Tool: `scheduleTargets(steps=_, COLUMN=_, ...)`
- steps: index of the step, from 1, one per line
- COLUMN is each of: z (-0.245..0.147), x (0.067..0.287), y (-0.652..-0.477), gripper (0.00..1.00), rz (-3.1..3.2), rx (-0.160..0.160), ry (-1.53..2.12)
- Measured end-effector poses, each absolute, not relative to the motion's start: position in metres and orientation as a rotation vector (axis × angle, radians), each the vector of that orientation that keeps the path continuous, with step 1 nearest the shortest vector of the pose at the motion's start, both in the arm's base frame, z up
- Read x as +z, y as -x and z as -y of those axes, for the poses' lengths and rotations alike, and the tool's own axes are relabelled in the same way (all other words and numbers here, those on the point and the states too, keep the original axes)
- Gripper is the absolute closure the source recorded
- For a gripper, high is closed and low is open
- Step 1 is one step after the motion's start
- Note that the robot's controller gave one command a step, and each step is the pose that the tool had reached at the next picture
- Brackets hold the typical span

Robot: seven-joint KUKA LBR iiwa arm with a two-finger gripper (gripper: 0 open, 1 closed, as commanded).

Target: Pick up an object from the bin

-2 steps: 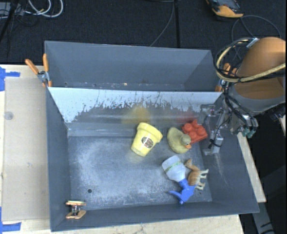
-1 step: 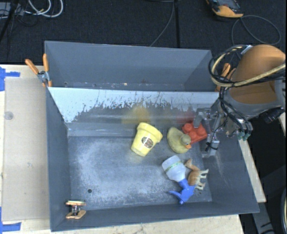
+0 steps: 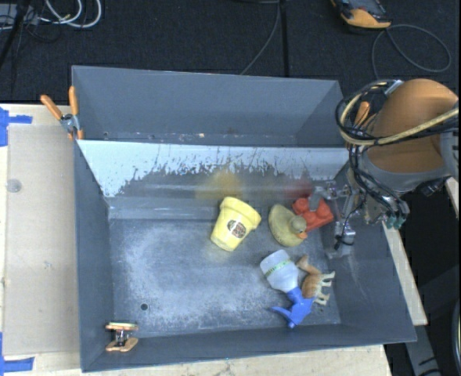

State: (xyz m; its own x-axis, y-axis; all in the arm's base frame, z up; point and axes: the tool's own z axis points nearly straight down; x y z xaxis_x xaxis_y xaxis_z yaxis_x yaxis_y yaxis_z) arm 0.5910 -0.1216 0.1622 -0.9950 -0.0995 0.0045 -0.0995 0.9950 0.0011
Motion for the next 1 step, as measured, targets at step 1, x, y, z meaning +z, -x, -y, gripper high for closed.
scheduleTargets(steps=1, z=0.1253, x=0.1302, y=-0.6085, gripper=0.00, rz=3.143, rx=-0.001, ry=0.103)
